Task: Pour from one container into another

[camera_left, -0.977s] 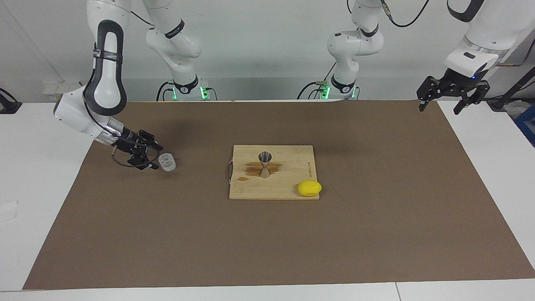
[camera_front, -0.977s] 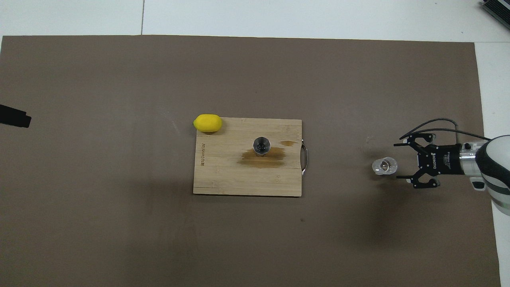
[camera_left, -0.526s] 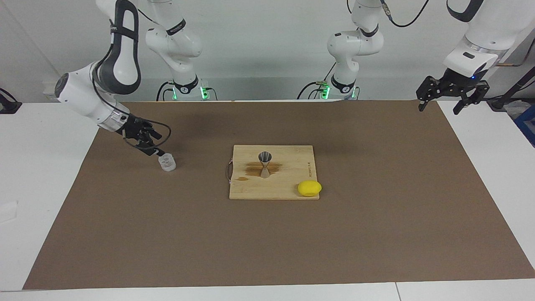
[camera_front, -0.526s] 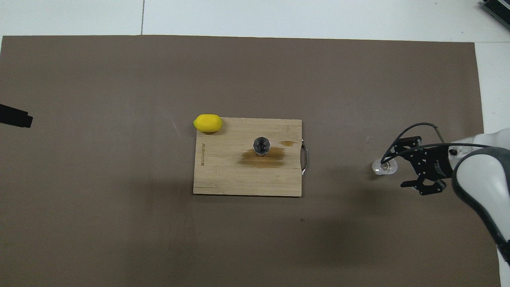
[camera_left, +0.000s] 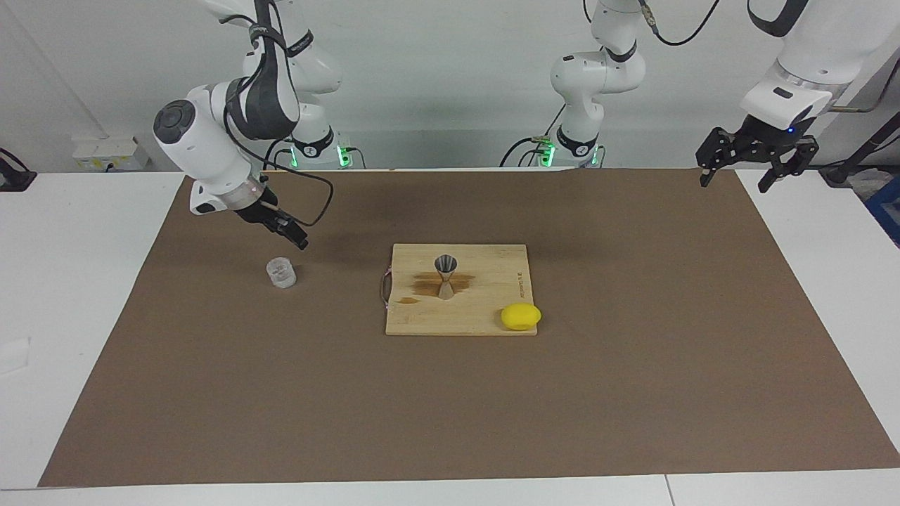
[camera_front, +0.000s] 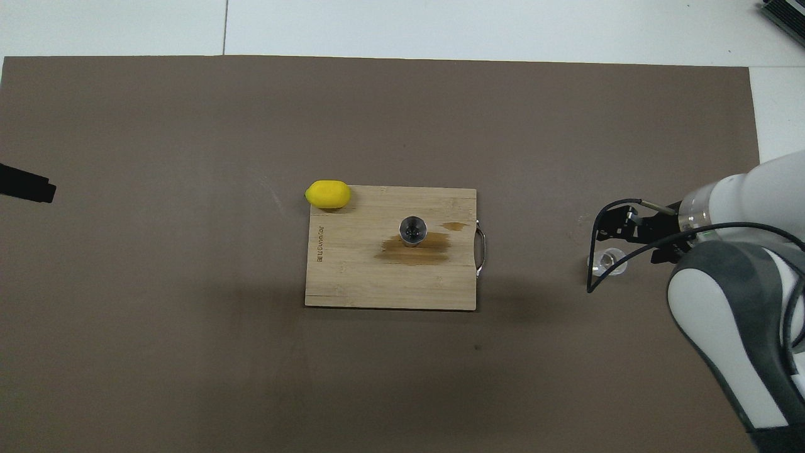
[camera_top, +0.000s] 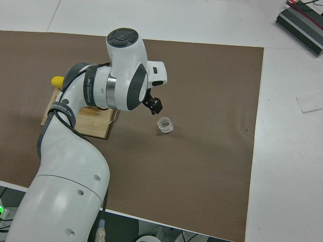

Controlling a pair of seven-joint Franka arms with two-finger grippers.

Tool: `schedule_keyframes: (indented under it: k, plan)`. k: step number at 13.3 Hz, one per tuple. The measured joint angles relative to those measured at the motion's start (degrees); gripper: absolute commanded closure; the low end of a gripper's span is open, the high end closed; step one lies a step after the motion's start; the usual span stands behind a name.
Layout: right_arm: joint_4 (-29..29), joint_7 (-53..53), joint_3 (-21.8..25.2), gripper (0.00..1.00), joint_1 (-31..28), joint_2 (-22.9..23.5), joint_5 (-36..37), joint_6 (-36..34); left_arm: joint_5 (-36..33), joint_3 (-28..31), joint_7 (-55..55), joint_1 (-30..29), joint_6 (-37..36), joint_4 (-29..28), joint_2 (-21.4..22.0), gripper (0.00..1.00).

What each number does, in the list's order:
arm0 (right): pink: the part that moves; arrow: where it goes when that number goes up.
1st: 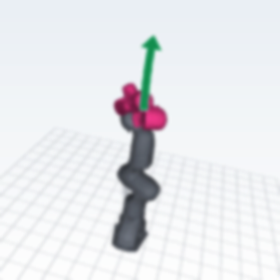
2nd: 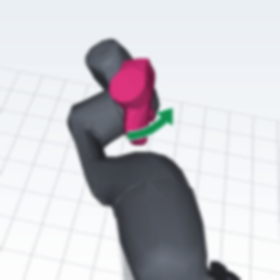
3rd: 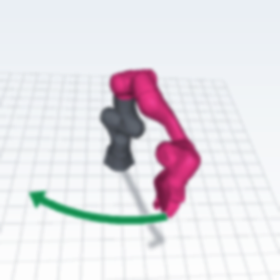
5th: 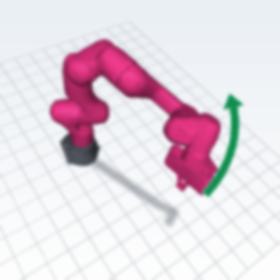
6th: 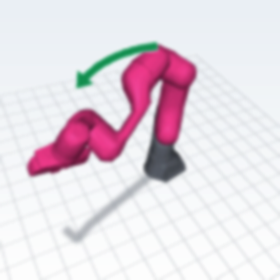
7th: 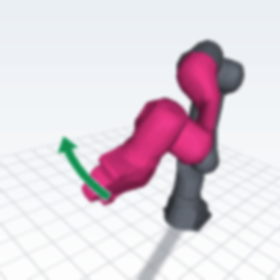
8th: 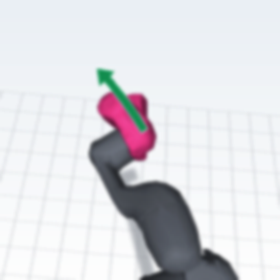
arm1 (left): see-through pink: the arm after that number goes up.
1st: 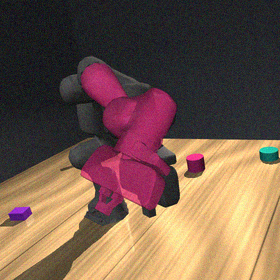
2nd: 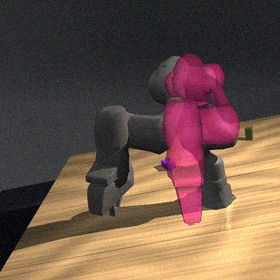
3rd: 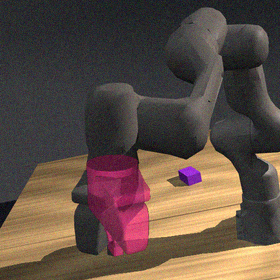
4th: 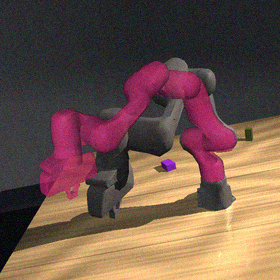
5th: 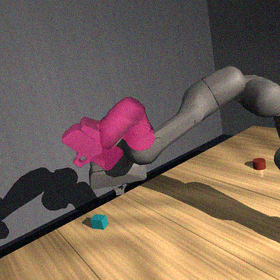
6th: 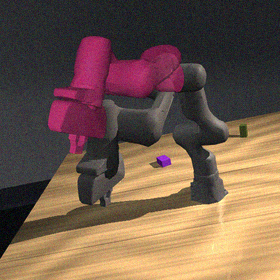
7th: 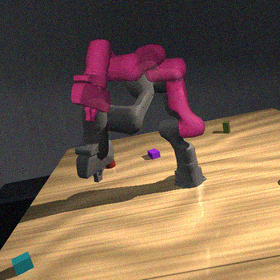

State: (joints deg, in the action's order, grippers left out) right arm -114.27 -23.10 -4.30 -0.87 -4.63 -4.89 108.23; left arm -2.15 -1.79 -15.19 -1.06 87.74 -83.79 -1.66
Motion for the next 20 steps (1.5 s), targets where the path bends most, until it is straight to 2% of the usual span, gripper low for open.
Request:
schedule_keyframes:
  k: [5, 8, 11, 13, 16, 20]
  plan:
    - [15.9, 3.5, 0.0, 0.01, 0.0, 3.3, 6.4, -6.2, 0.0, 0.0, 0.0, 0.0, 0.0, 0.0, 0.0, 0.0]
    - [21.6, 3.9, 0.1, 0.01, 0.0, 4.7, 6.5, -11.2, 0.1, -0.2, 0.0, 0.1, 0.0, 0.0, 0.0, 0.0]
    - [23.9, 4.7, -0.3, 0.01, 0.1, 4.2, 6.1, -17.6, 0.1, -0.4, 0.0, 0.8, 0.0, 0.0, 0.0, 0.0]
    - [23.4, 7.1, -0.3, 0.01, -0.1, 2.6, 4.8, -21.6, 0.1, -0.5, 0.0, 0.9, 0.0, 0.0, 0.0, 0.0]
    - [21.4, 13.4, 0.2, 0.01, -0.5, 0.5, 4.6, -21.4, 0.1, -0.4, 0.0, 0.9, 0.0, 0.0, 0.0, 0.0]
    - [22.5, 15.1, -0.3, 0.01, -0.4, 1.5, 6.6, -20.6, 0.1, -0.4, 0.0, 0.9, 0.0, 0.0, 0.0, 0.0]
